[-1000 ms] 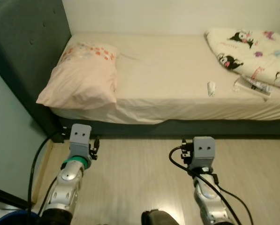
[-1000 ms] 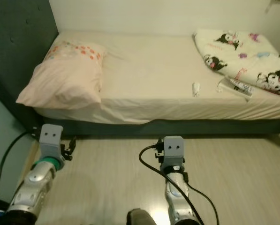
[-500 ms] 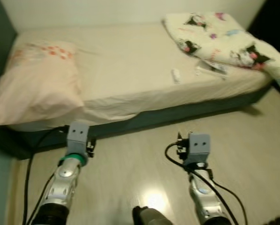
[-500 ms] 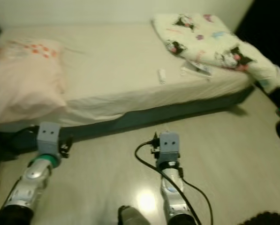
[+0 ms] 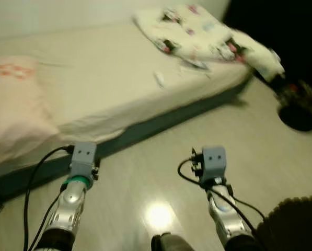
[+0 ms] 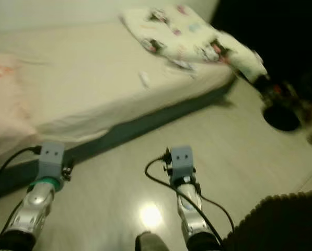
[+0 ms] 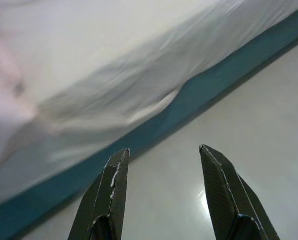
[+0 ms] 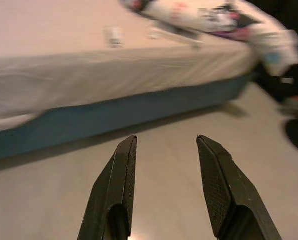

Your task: Clean up the room

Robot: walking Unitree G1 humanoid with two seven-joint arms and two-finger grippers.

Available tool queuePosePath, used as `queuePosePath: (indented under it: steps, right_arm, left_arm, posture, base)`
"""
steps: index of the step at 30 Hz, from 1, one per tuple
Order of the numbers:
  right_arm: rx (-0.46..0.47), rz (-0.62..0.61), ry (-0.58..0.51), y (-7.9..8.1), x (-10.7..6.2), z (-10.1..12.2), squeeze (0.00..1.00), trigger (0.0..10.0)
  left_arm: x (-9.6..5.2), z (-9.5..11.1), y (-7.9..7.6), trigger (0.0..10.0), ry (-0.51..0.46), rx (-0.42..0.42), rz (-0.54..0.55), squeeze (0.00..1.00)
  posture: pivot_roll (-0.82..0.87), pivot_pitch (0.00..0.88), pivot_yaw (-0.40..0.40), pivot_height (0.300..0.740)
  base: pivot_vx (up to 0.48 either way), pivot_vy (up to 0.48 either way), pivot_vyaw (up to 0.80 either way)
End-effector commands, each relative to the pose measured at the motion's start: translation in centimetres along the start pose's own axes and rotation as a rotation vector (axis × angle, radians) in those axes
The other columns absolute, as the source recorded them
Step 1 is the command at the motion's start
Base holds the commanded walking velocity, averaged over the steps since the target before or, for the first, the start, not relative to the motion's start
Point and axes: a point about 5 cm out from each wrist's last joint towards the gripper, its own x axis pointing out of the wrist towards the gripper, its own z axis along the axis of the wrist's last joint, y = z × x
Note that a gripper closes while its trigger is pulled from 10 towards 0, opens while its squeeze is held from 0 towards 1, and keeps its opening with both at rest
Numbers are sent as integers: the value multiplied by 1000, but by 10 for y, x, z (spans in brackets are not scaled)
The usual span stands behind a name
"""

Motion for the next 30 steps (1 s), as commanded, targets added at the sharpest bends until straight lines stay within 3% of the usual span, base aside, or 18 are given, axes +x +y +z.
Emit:
queuePosePath:
  steps: [1,6,12,14,22,30]
  right_arm:
    - [4,-6,30,-1,-3,-6,0,10000]
    - [10,-1,32,1,-3,-7,0,10000]
    - [14,15,54,6,-7,-13,0,10000]
    - [24,10,45,3,-4,-11,0,10000]
    - [44,-34,-1,-3,3,0,0,10000]
    - [105,-87,-41,9,3,6,0,10000]
  left_arm:
    - [0,-1,-5,10000,-3,-1,-11,0]
    - [0,-1,-2,10000,-10,-45,13,0]
    - [-4,-3,-5,10000,-18,-20,-11,0]
    - [-5,5,-5,10000,-70,-4,-8,0]
    - [-3,18,-6,10000,-128,46,-60,0]
    - [8,43,-8,10000,-180,95,-157,0]
  posture:
    - [-100,0,-45,735]
    - [-127,0,-22,735]
    - [-102,0,-23,735]
    - [-87,0,-24,735]
    - [-93,0,37,735]
    - [-125,0,115,735]
  base:
    - [0,0,-800]
    - [0,0,-800]
    - [0,0,-800]
    - [0,0,-800]
    - [0,0,-800]
    - [0,0,-800]
